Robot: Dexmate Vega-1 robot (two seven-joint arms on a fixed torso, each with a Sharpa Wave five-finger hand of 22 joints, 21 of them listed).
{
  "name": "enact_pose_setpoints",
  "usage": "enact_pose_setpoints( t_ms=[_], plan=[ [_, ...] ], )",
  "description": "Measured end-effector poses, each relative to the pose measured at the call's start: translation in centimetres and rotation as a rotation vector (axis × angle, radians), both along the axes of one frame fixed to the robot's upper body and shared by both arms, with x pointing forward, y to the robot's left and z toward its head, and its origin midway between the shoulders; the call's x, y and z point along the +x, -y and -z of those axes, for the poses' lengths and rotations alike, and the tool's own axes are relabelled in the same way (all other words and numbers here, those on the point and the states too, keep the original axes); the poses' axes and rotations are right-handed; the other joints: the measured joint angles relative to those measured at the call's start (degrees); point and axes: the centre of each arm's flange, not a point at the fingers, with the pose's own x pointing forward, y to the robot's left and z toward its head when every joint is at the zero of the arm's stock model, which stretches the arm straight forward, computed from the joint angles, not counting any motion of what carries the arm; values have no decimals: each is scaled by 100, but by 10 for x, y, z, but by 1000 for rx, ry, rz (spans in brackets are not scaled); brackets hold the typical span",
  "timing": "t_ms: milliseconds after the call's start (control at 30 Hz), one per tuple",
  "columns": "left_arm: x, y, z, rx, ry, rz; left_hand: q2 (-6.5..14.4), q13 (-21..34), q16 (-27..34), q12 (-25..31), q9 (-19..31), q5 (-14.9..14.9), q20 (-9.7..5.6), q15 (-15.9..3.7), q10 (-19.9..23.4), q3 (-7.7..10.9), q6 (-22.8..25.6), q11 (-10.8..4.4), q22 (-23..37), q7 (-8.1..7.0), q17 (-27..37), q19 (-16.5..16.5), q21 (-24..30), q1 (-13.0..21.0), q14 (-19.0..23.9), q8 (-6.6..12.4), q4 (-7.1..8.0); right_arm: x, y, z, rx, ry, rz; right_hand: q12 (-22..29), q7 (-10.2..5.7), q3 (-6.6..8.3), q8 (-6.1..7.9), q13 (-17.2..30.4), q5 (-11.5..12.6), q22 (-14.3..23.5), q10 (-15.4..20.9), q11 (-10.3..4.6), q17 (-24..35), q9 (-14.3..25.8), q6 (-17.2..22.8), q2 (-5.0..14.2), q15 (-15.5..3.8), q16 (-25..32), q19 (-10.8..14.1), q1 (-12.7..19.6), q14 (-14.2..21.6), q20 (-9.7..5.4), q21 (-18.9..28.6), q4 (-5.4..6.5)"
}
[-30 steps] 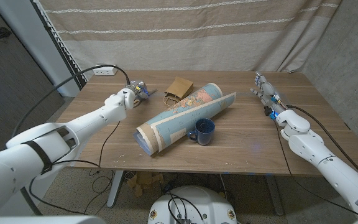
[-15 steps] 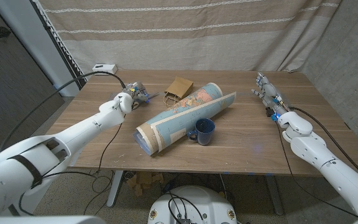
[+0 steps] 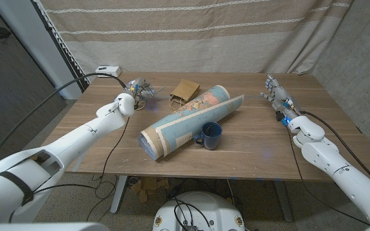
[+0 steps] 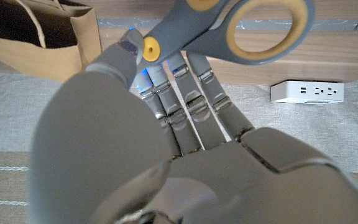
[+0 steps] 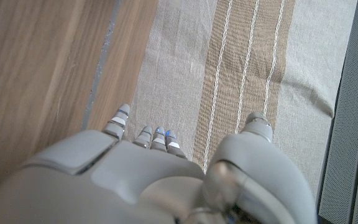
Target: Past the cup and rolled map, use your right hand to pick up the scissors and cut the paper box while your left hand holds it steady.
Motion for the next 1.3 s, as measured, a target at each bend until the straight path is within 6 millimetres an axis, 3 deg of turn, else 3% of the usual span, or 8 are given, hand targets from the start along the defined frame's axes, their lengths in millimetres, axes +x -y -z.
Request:
enact_pose_setpoints(
  t_ms=[367,633,767,1000,1300],
  plan=[
    [-15,-5,-4,-118,71,54,44,-318,61,-208,-446,-11,32,-1,205,-24,214,5,-84,61,1,-31,166,-44,1,-180,25,-1,0,0,20,5,-10,0,0,0,0,0,0,0,0,0,0,0,0,30,-1,0,86,30,1,-44,0,0],
    [-23,-5,-4,-210,124,84,43,-585,138,-319,-774,-17,31,2,390,66,530,103,-151,52,31,13,354,-43,63,-362,-65,-1,0,1,35,6,-15,0,0,0,0,0,0,0,0,0,0,0,0,30,-22,0,167,30,22,-78,50,0],
    [-26,-6,-3,-262,144,96,-4,-676,155,-353,-804,-29,32,2,457,88,624,56,-158,81,26,13,424,4,63,-472,-87,-1,-1,1,40,7,-18,0,0,0,0,0,0,0,0,0,0,0,0,61,-22,0,216,61,22,-71,50,0],
    [-32,-8,-2,-360,191,117,-19,-821,245,-417,-814,-33,31,35,532,113,761,104,-204,179,-5,13,527,19,96,-696,-111,0,-3,1,51,8,-23,0,0,0,0,0,-32,0,0,0,0,0,0,61,-22,0,283,61,22,-96,50,0],
    [-40,-7,-2,-478,260,154,-19,-832,288,-438,-816,-47,10,34,509,113,776,82,-254,194,-3,-9,527,19,95,-804,-111,0,-5,2,63,11,-28,0,0,1,0,0,-32,0,0,0,0,0,0,83,10,0,411,83,53,-162,95,1]
  ],
)
